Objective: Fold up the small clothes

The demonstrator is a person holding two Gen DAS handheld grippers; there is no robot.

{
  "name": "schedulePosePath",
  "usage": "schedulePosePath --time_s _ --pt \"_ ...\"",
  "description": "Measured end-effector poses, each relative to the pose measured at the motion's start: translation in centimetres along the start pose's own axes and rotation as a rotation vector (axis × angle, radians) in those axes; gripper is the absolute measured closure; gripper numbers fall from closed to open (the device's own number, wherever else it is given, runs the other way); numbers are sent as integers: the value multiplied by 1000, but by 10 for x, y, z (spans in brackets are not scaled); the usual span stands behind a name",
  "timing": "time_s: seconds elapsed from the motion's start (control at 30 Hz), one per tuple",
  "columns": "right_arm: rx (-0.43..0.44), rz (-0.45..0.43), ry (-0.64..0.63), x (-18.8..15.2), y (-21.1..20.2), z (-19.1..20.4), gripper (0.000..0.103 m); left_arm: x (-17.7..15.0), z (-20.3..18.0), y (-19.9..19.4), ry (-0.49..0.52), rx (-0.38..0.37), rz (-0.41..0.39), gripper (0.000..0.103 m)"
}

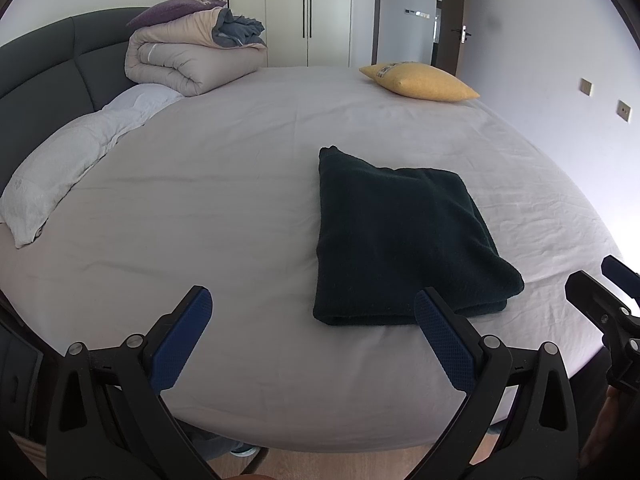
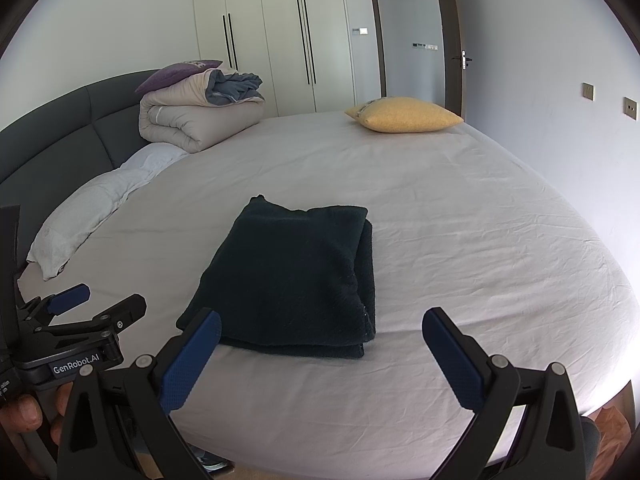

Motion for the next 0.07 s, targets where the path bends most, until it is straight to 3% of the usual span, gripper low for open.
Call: schedulePosePath --time_s 0.07 --pt "1 1 0 -2 -1 1 0 1 1 1 -1 -3 2 0"
Point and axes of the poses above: each gripper's, at about its wrist camera, not at the fingertips, and y roughly the way its jaws point, z to its left, x to its top, the point moved 9 cm from there along y, roughly the way its jaws point
